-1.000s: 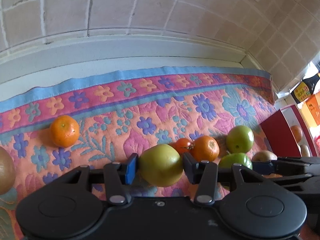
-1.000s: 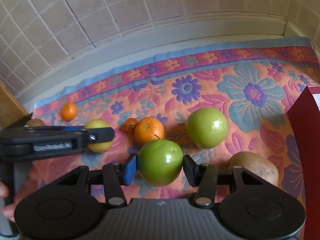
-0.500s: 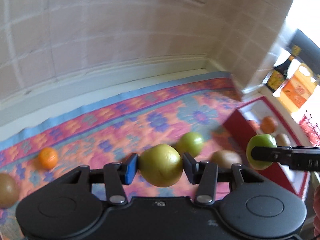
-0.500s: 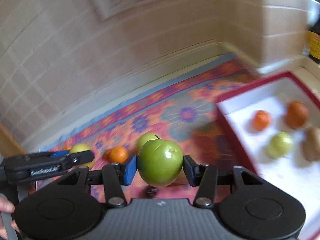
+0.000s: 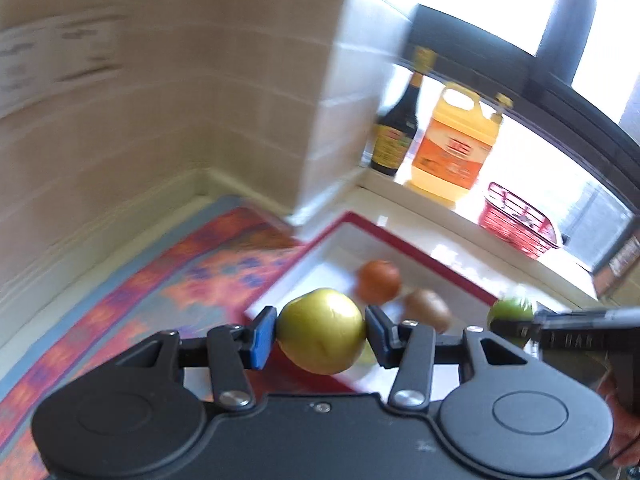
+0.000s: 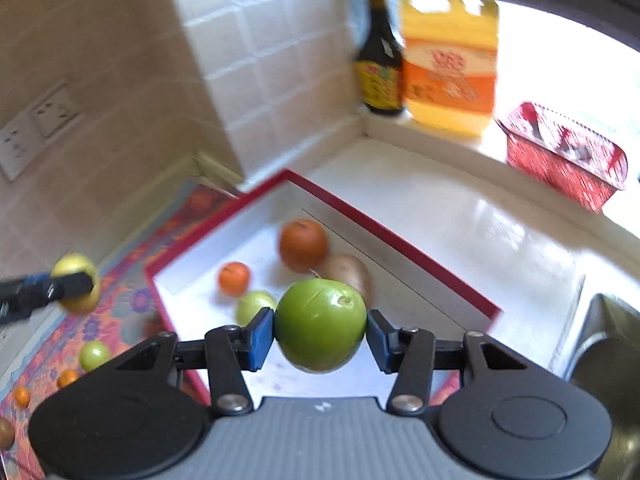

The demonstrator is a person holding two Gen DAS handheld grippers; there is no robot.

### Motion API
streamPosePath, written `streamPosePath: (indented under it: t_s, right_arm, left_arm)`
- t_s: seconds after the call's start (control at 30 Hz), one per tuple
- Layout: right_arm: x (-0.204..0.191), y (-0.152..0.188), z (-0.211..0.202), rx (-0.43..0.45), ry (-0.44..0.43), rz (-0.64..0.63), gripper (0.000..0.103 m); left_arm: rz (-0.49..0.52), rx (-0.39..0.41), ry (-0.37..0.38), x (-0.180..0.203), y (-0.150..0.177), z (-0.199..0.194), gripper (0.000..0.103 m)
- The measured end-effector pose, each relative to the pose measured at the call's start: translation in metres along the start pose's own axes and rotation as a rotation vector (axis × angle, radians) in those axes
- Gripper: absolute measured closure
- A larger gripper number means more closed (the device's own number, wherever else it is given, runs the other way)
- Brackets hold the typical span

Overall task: Organize fruits
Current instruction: 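Carry both fruits into the white box and open both tools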

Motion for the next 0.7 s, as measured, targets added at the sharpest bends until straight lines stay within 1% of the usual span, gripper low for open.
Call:
streamPosePath:
  t_s: [0.07, 0.2, 0.3, 0.43, 0.57, 0.7]
  right_arm:
    - [0.011, 0.001, 0.007, -0.029, 0.001, 0.019, 0.051]
    - [0.011, 0.007, 0.027, -0.058, -0.005, -0.005, 0.051]
    - [0.007, 0.013, 0.040, -0.082, -0.010, -0.042, 0.051]
    - [0.002, 0.015, 0.064, -0.138, -0.023, -0.068, 0.051]
    - [0.004, 0.018, 0.078, -0.171, -0.027, -0.071, 0.051]
    - [0.008, 0.021, 0.092, -0.211, -0.021, -0.065, 0.051]
  left_arm:
    - [0.022, -0.037, 0.027, 0.006, -0.011, 0.027, 0.045]
    - [0.067, -0.098, 0.028, 0.011, -0.028, 0.080, 0.045]
    - [0.060, -0.128, 0.036, 0.012, -0.033, 0.108, 0.045]
    - [0.050, -0.184, 0.016, 0.013, -0.035, 0.149, 0.045]
    - [0.040, -0.223, 0.013, 0.013, -0.030, 0.179, 0.045]
    - [0.060, -0.238, -0.012, 0.014, -0.028, 0.195, 0.045]
Point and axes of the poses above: each gripper's, at about its wrist camera, not at the fingertips, and z roughly the way its jaws point, x to its right, y to its underside, the point moved 6 cm from there along z, roughly the way its jaws point, and after that the axes turned 11 degrees about z, right-handed, at the moved point
